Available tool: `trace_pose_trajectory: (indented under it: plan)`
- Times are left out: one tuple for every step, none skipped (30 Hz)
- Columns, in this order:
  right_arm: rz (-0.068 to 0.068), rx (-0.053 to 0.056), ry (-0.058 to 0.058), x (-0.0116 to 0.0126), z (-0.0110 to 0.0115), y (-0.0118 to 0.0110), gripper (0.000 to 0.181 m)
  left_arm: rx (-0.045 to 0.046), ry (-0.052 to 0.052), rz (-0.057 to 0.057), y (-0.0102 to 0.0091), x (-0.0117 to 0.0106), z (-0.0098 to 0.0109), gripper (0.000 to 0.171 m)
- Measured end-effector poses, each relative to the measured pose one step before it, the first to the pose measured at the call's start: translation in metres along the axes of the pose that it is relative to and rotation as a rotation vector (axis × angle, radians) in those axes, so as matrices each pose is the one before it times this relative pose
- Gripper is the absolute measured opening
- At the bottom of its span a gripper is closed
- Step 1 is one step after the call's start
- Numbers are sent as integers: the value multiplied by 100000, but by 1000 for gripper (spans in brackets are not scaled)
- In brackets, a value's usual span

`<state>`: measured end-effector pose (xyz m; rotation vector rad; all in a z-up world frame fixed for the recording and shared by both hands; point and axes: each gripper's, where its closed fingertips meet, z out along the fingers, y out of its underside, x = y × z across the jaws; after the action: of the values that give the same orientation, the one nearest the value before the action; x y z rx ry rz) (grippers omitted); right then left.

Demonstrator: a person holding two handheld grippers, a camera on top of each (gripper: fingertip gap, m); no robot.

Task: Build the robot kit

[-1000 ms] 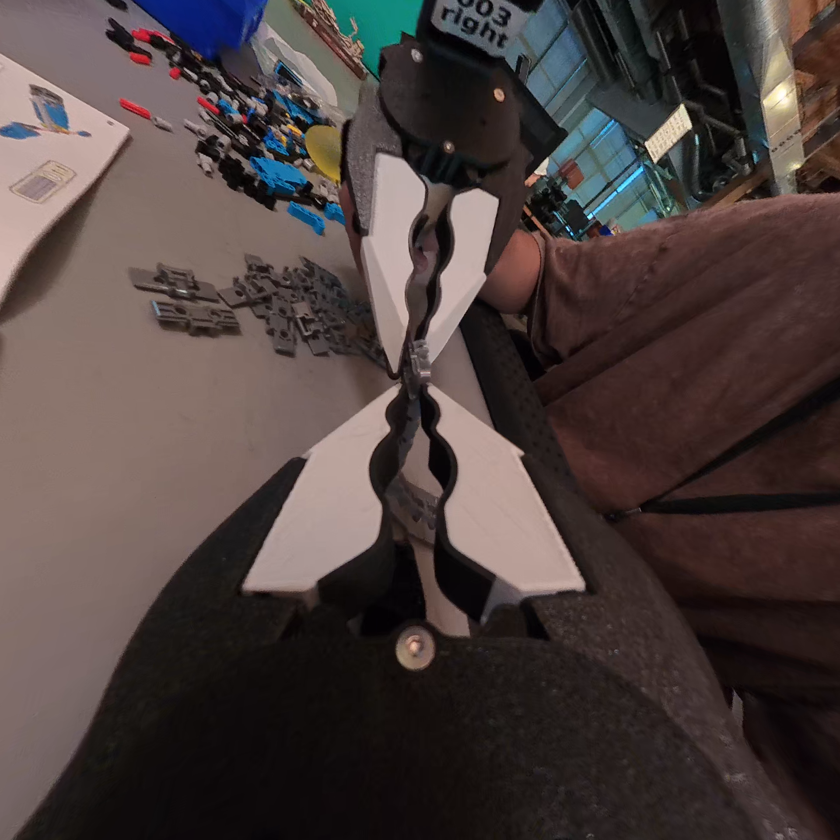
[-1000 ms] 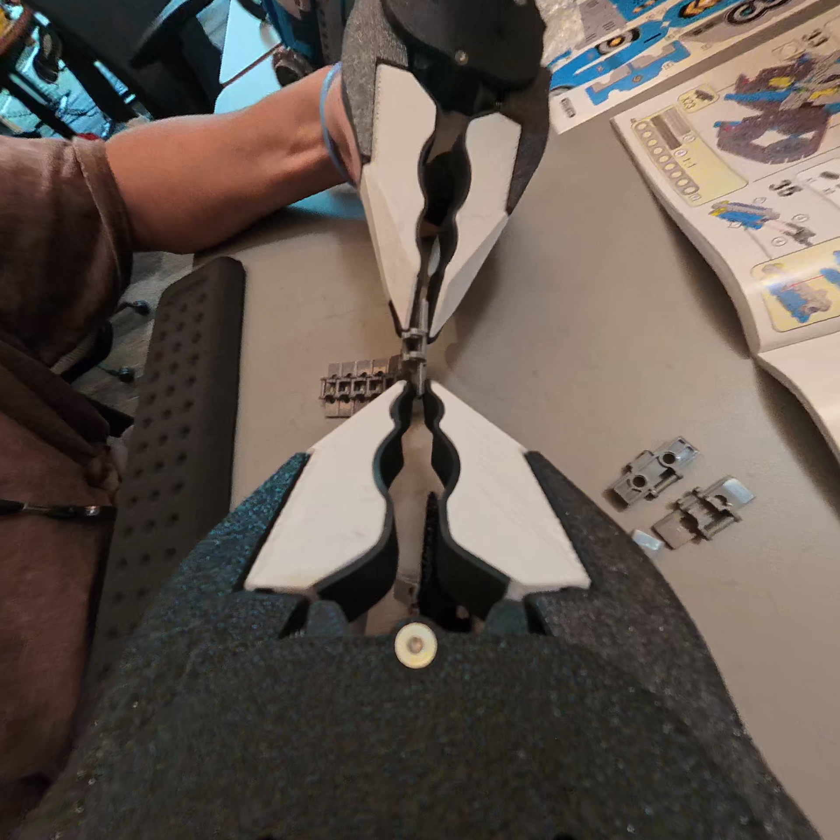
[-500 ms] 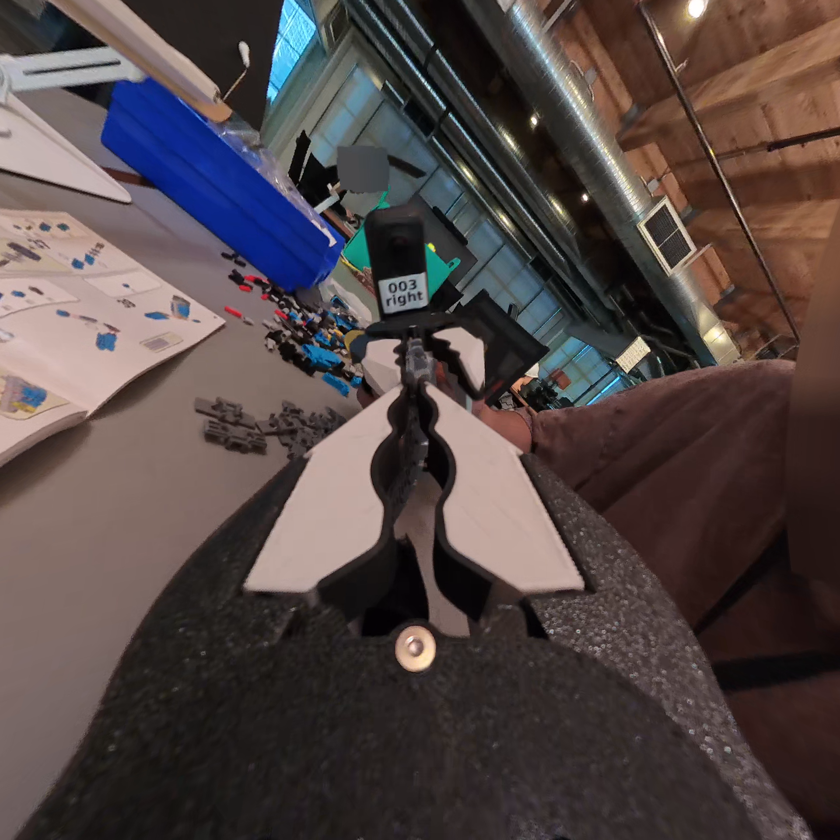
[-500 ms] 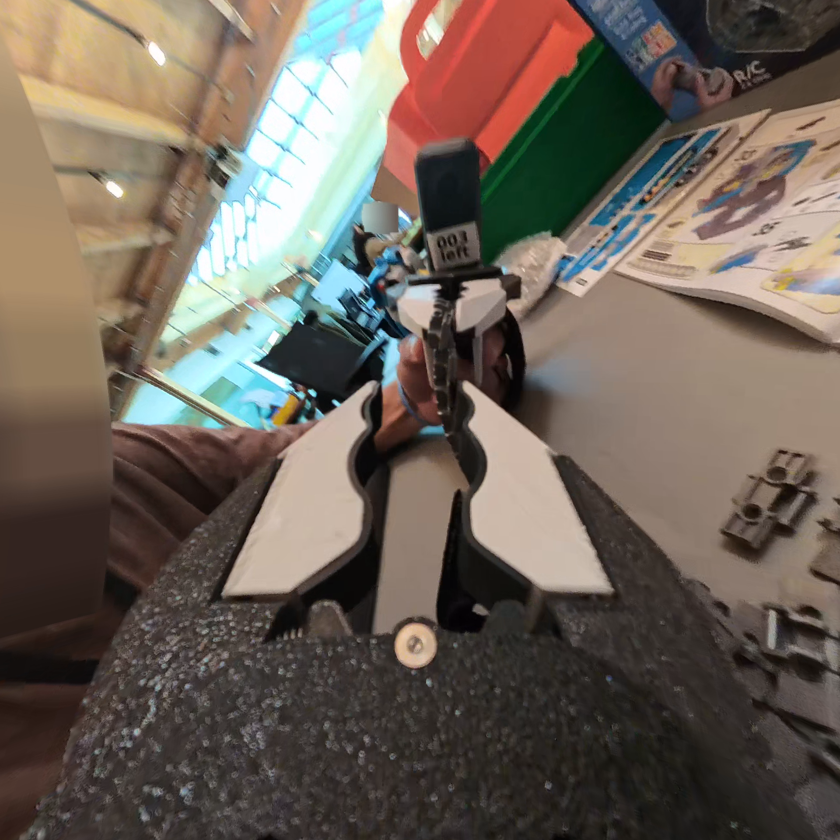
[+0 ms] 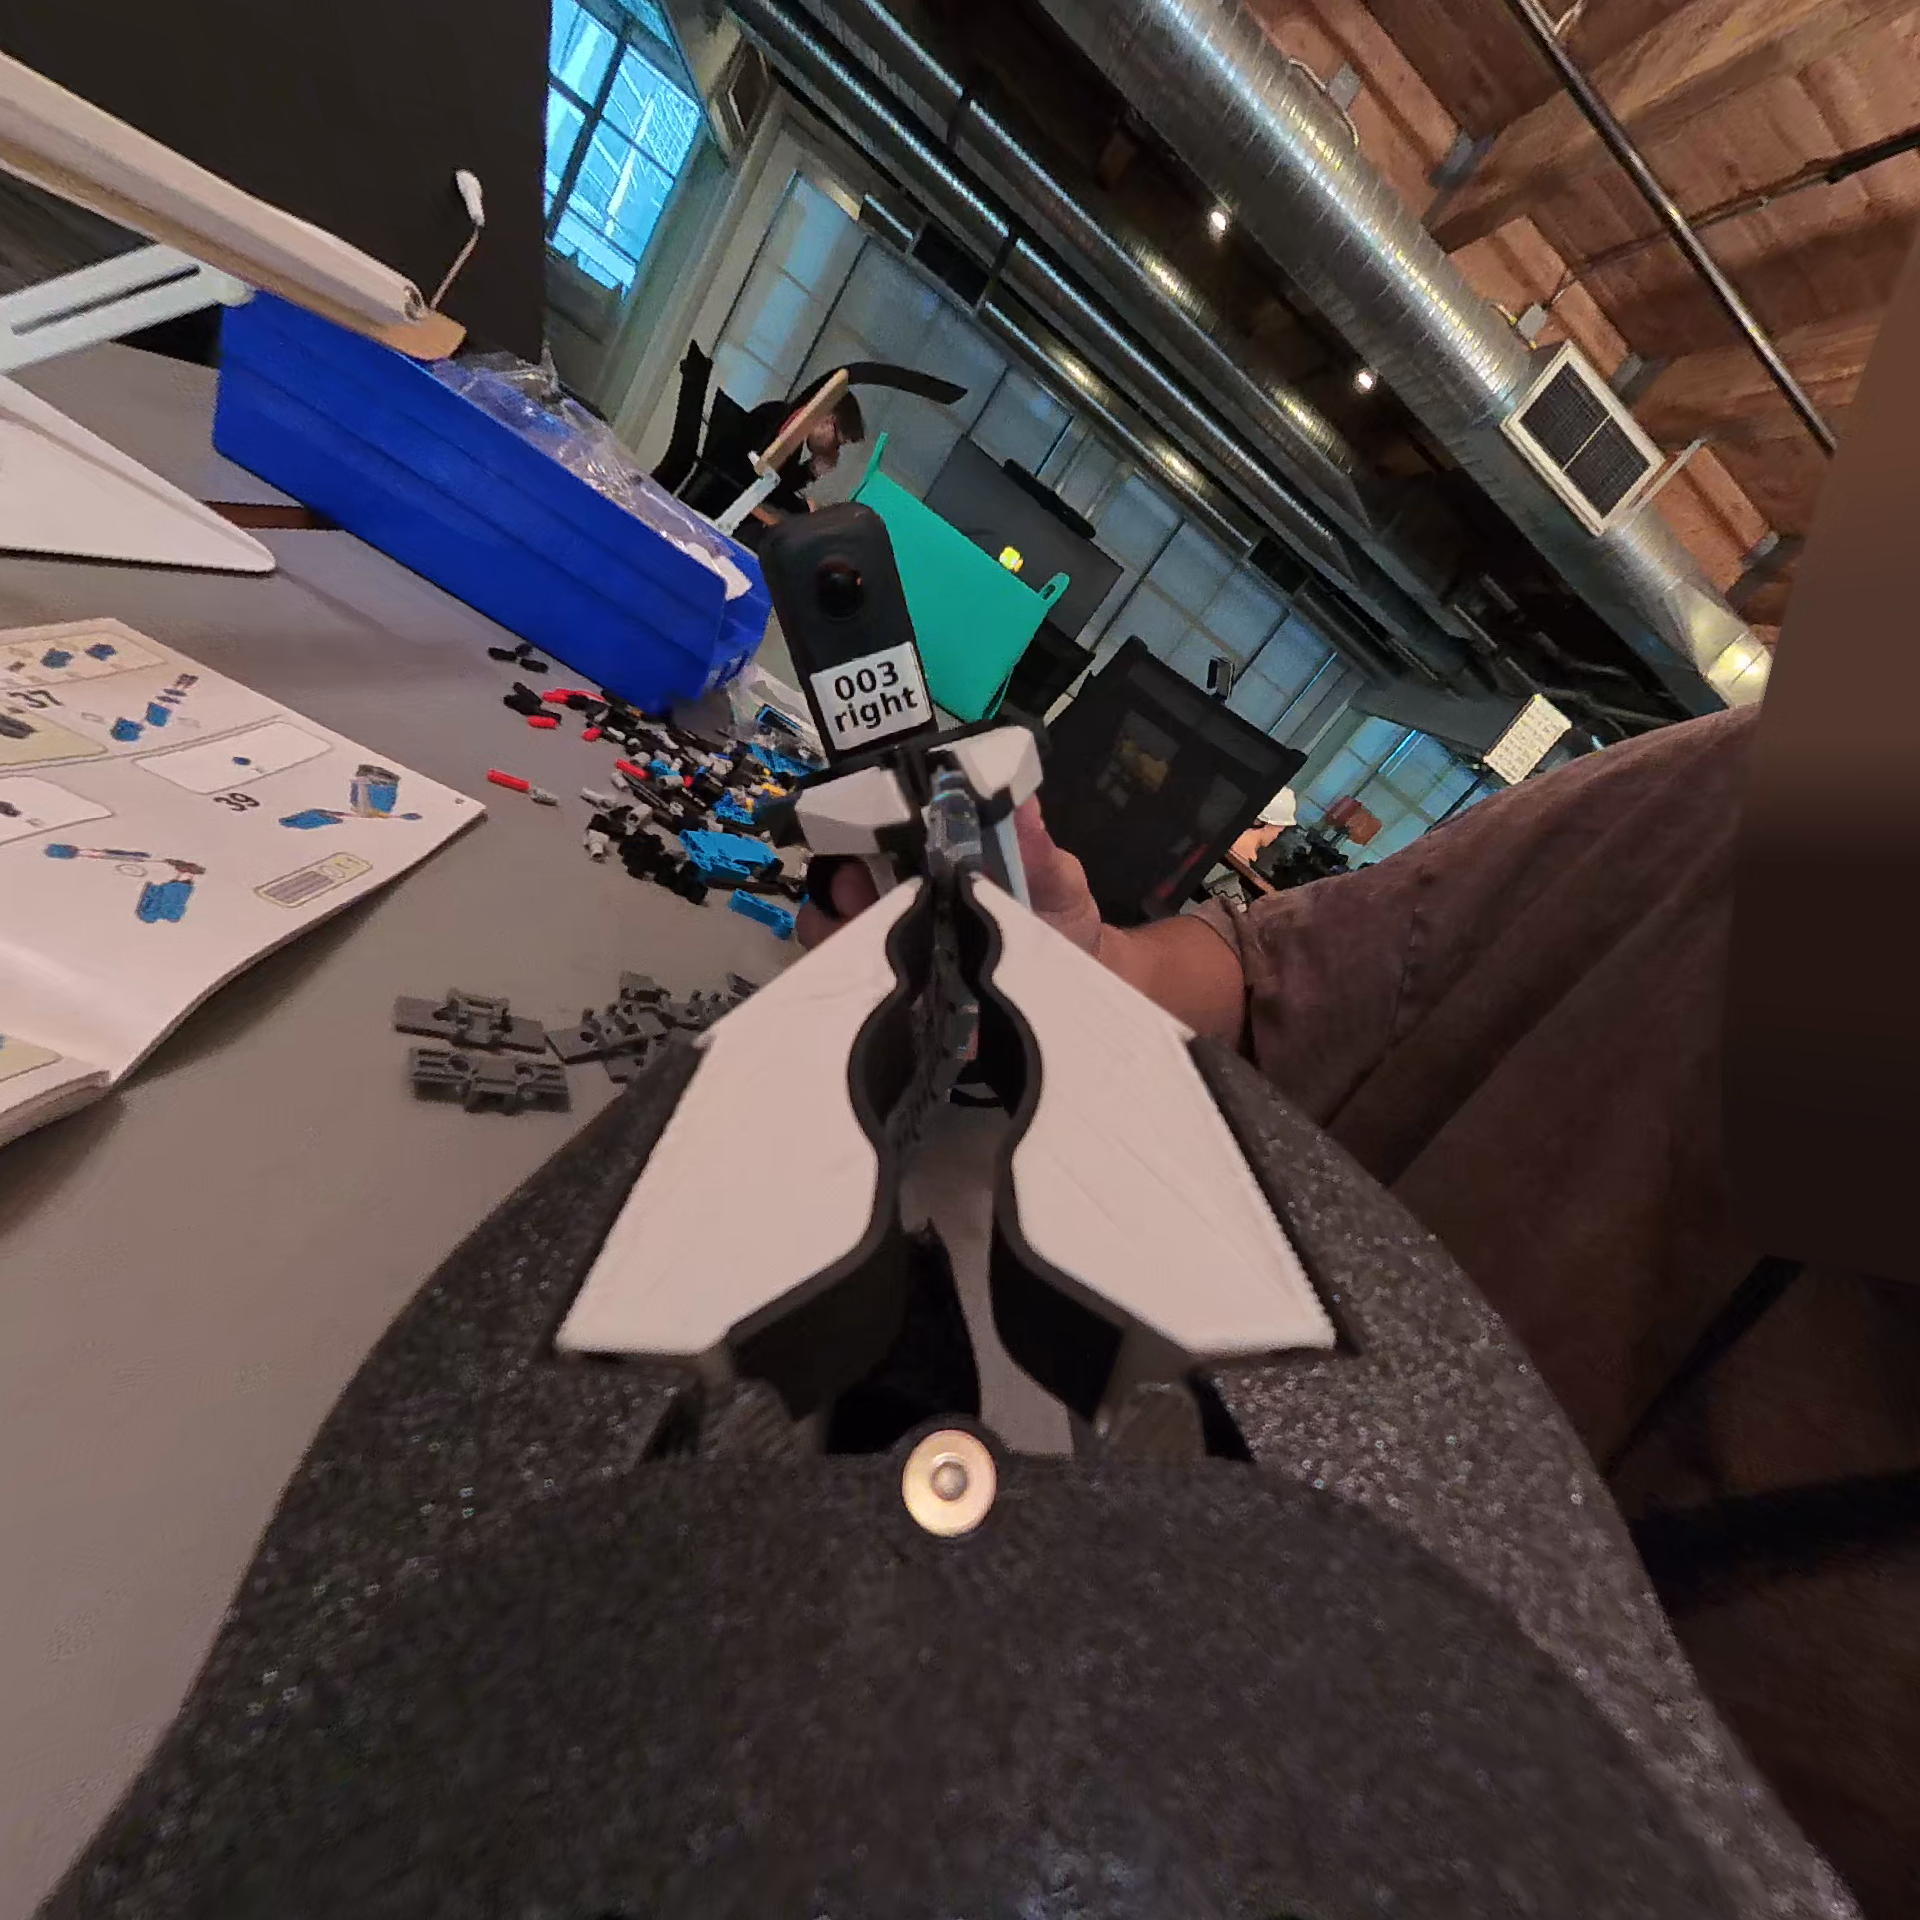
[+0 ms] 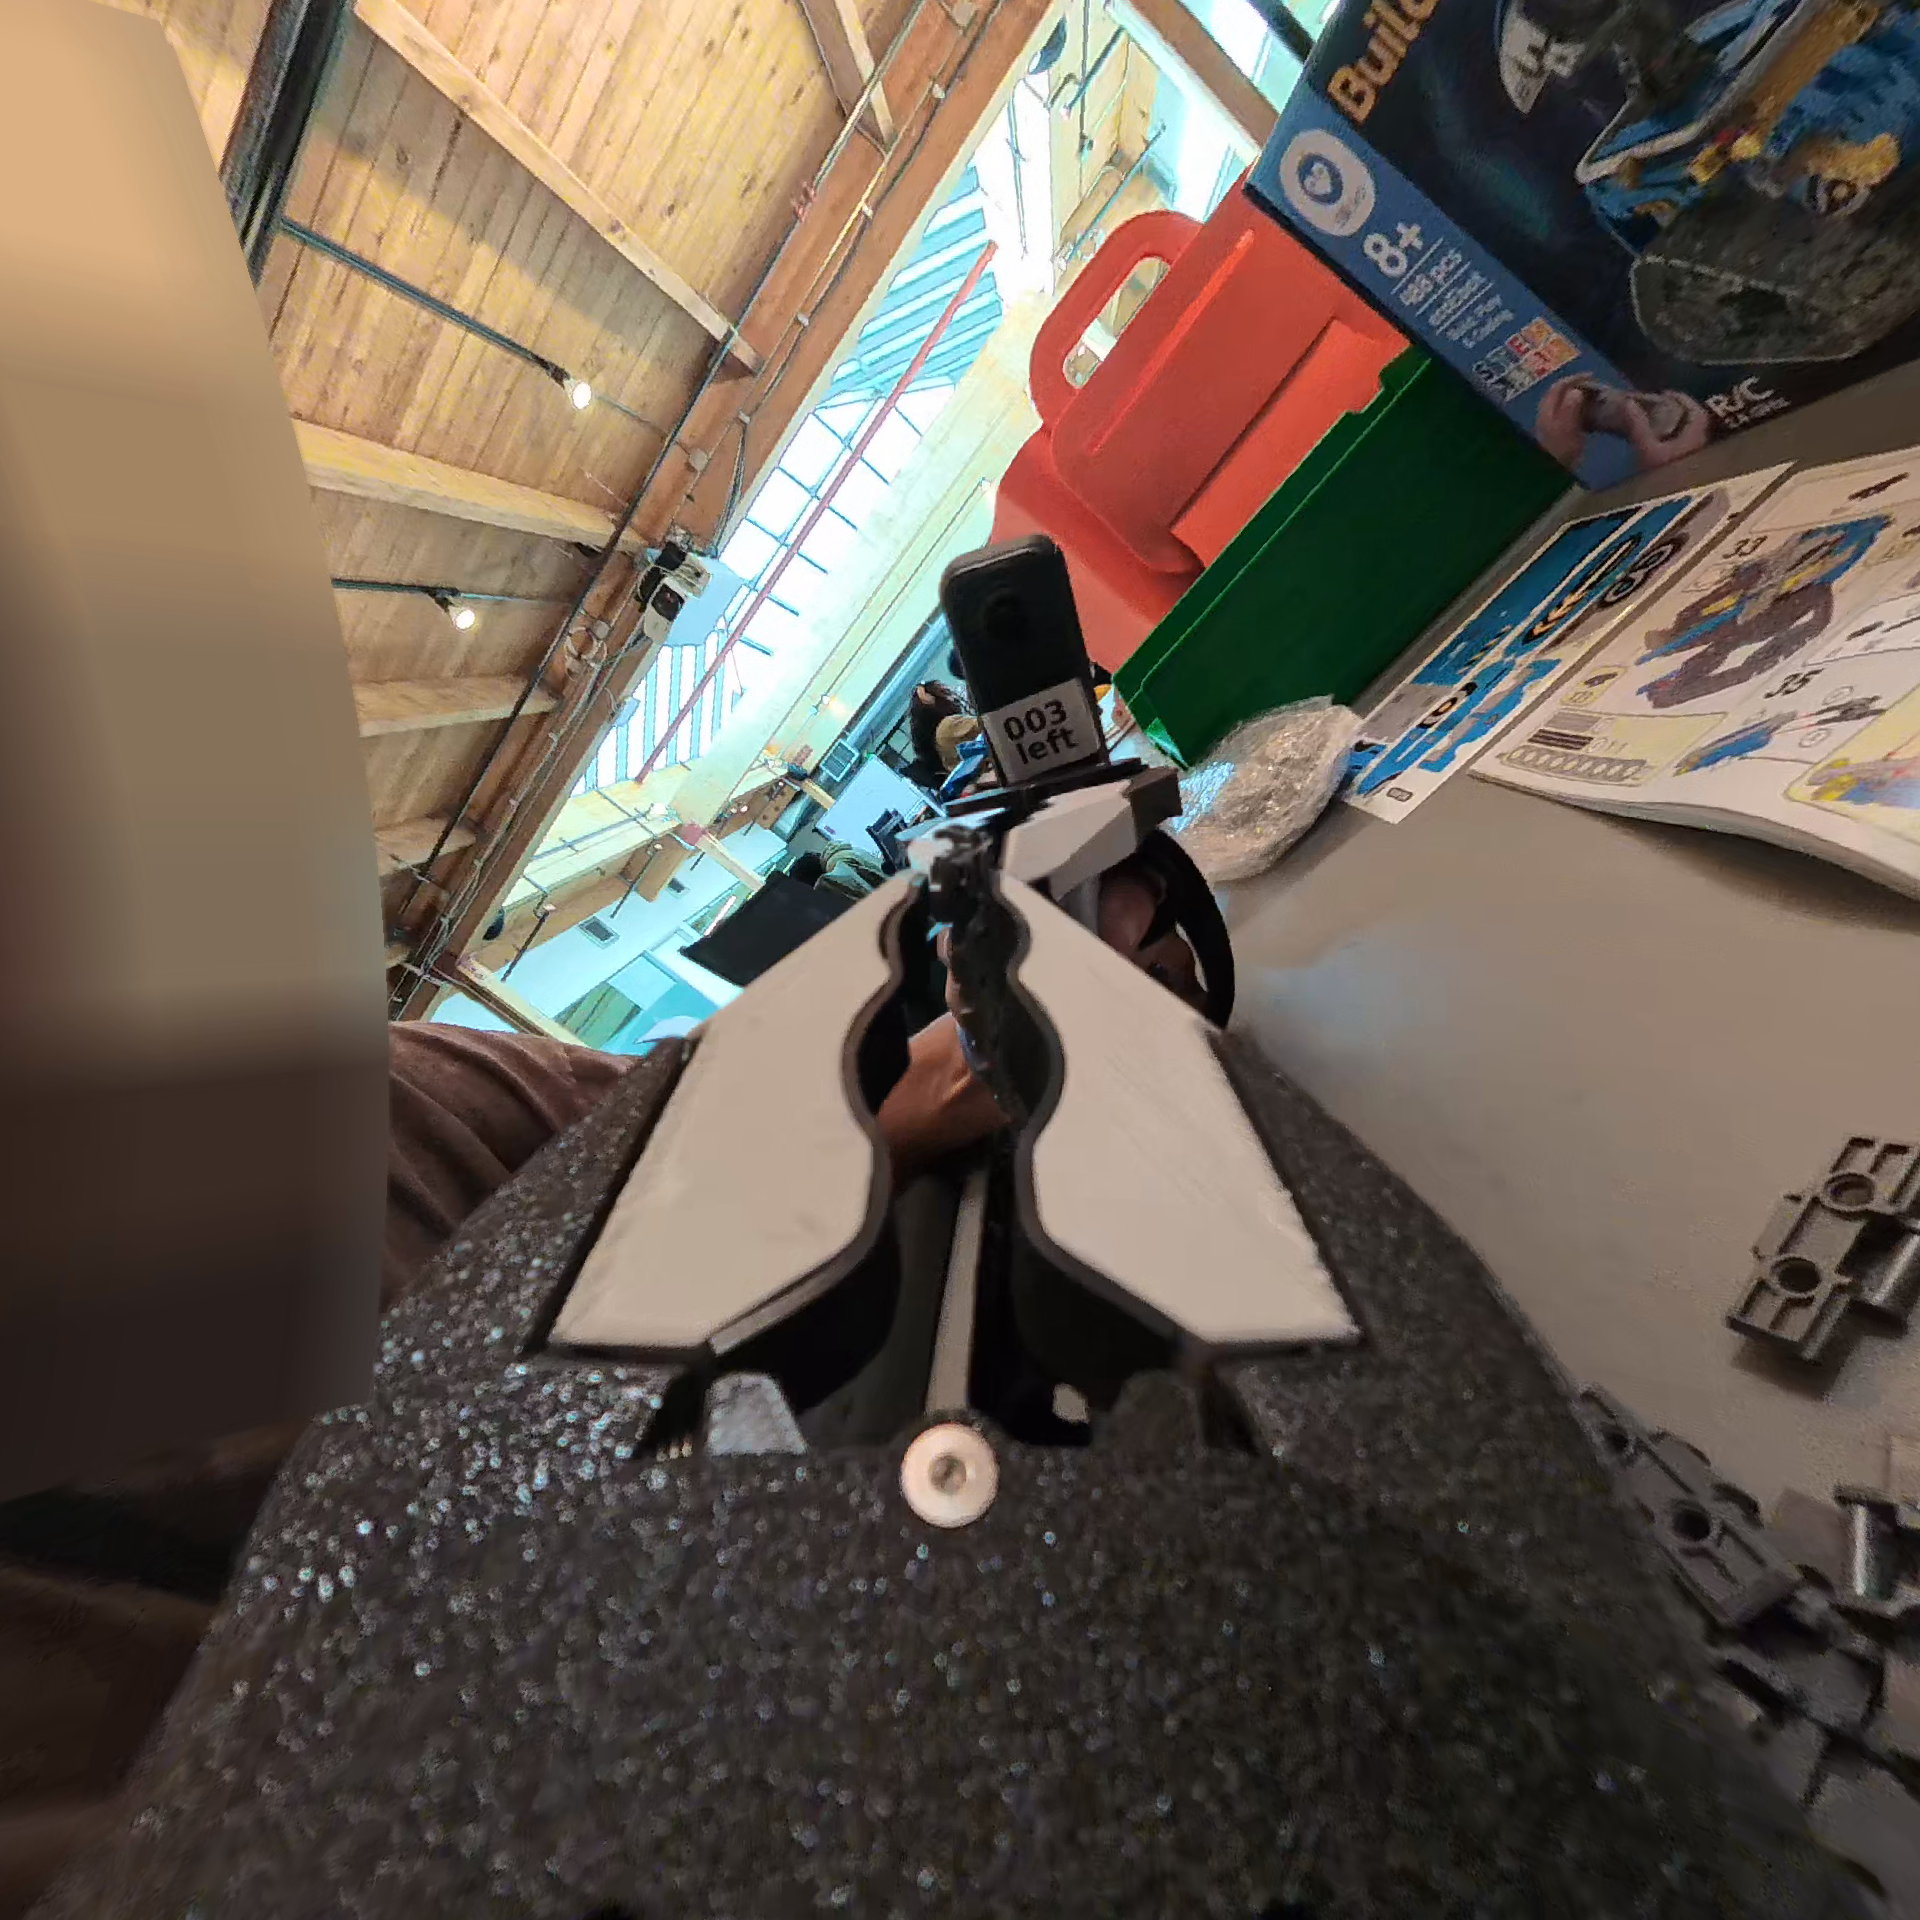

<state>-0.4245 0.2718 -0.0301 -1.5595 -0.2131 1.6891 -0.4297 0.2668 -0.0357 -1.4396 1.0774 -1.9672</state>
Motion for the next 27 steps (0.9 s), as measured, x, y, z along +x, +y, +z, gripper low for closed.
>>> trace_pose_trajectory:
  plan:
    - [-40,-474,48,-7,-29,7,10,105,-64,350,2,39,24,2]
    - [-1024,-363,82,-82,-29,-23,9,-230,26,50,18,25,13,2]
    - [-1991,-605,1149,67,-2,57,9,51,-666,373,-25,-68,-23,3]
    - [-1430,-1132,632,24,-15,88,9,-452,-37,393,75,13,-4,3]
    - [-773,-917,282,1,-61,65,9,-344,-219,75,30,-31,-3,3]
    - [-998,38,684,74,-106,-41,8,239,-192,132,-25,-19,-8,3]
    - [-469,-187,361,27,-103,-42,6,-82,427,-54,14,50,-10,3]
    - [-290,-179,149,14,-53,-45,5,-20,-178,-3,3,-25,-1,3]
    - [-338,-452,444,56,-14,10,5,-65,-309,246,7,-44,-10,3]
    - [-112,-455,-74,-6,-3,45,5,-497,148,179,57,20,-11,3]
    - [450,-322,-224,-10,4,54,4,-192,-137,42,3,-36,-31,3]
    - [696,-175,387,102,6,44,4,81,-444,64,-6,-70,-27,3]
    - [712,-264,-161,62,-10,43,4,-97,12,-20,46,-22,-2,3]
    - [736,-293,-499,16,-30,38,4,-162,44,-342,46,-47,7,3]
    - [518,-198,367,147,-37,27,4,-147,-495,-76,45,-103,10,3]
    - [112,-398,113,87,-32,42,4,-537,-250,336,80,-43,10,3]
    - [-199,-614,103,68,-22,76,5,-485,-440,436,50,-50,-11,3]
    - [-178,-705,1194,206,-36,72,5,-387,-596,627,48,-67,-8,3]
    - [-227,-808,2002,306,-38,60,12,-49,336,290,0,73,-10,3]
    - [-765,-950,827,122,-42,69,14,-208,-217,69,13,-10,13,2]
    - [-386,-812,1239,162,-44,23,16,-244,-532,519,46,-43,17,2]
    - [-617,-734,104,-49,-53,41,15,-592,-86,298,92,3,45,3]
    - [-771,-1011,-1450,-312,-9,105,8,-440,7,15,76,-5,22,3]
    - [-85,-986,519,-20,-4,74,7,-175,-59,77,40,-27,-4,3]
    - [-232,-782,590,35,-22,63,7,-387,-105,256,72,-10,14,2]
    - [-93,-689,723,95,-21,68,7,-386,-631,429,52,-72,19,2]
    - [310,-577,720,119,-24,55,7,-317,-851,802,45,-64,12,2]
